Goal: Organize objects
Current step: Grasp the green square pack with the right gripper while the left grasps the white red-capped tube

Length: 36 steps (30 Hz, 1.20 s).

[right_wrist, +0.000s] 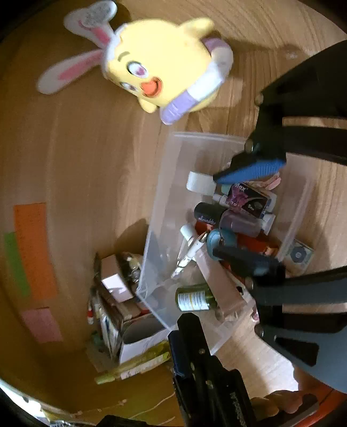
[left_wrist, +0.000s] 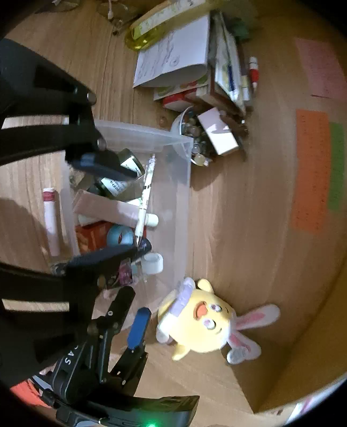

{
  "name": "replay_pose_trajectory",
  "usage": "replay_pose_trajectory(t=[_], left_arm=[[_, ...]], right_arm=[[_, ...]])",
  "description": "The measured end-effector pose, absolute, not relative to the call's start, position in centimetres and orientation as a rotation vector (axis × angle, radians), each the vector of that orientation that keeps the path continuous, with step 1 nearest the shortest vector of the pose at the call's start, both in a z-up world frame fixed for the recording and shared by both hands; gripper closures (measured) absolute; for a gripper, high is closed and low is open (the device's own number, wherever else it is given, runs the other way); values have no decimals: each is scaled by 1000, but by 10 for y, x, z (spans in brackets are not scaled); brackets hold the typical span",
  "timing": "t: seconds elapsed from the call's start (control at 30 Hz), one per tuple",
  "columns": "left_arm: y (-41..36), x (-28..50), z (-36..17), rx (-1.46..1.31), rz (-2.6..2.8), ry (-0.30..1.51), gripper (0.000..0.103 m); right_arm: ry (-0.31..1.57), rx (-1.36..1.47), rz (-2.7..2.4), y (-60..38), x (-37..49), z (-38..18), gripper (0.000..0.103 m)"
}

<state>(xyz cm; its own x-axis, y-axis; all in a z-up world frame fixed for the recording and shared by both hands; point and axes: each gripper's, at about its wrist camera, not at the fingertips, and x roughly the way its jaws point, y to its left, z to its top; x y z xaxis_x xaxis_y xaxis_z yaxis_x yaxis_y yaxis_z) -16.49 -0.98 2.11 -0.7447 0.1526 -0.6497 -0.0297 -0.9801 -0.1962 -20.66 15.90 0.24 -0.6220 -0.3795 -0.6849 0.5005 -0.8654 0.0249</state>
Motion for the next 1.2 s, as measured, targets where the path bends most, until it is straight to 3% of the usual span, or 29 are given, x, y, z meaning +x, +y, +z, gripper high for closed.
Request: replay_pose_trajectory(t=[0.13, 0.2, 0.3, 0.63, 1.2], left_arm=[[-6, -146, 35, -1014, 2859, -242, 34], [-5, -135, 42, -986, 2874, -233, 20], [-4, -121, 47, -958, 2892, -238, 9], [-6, -87, 28, -1029, 2911, -160, 6], [4, -110, -59, -1375, 2750, -63, 6]], right_arm=[[242, 904, -2477, 164, -187, 18, 40], [247, 875, -2492, 166, -178, 23, 36], [245, 843, -2500, 171, -164, 30, 31], [244, 833, -2494, 185, -128, 20, 24], [264, 1121, -2357, 172, -144, -65, 24]])
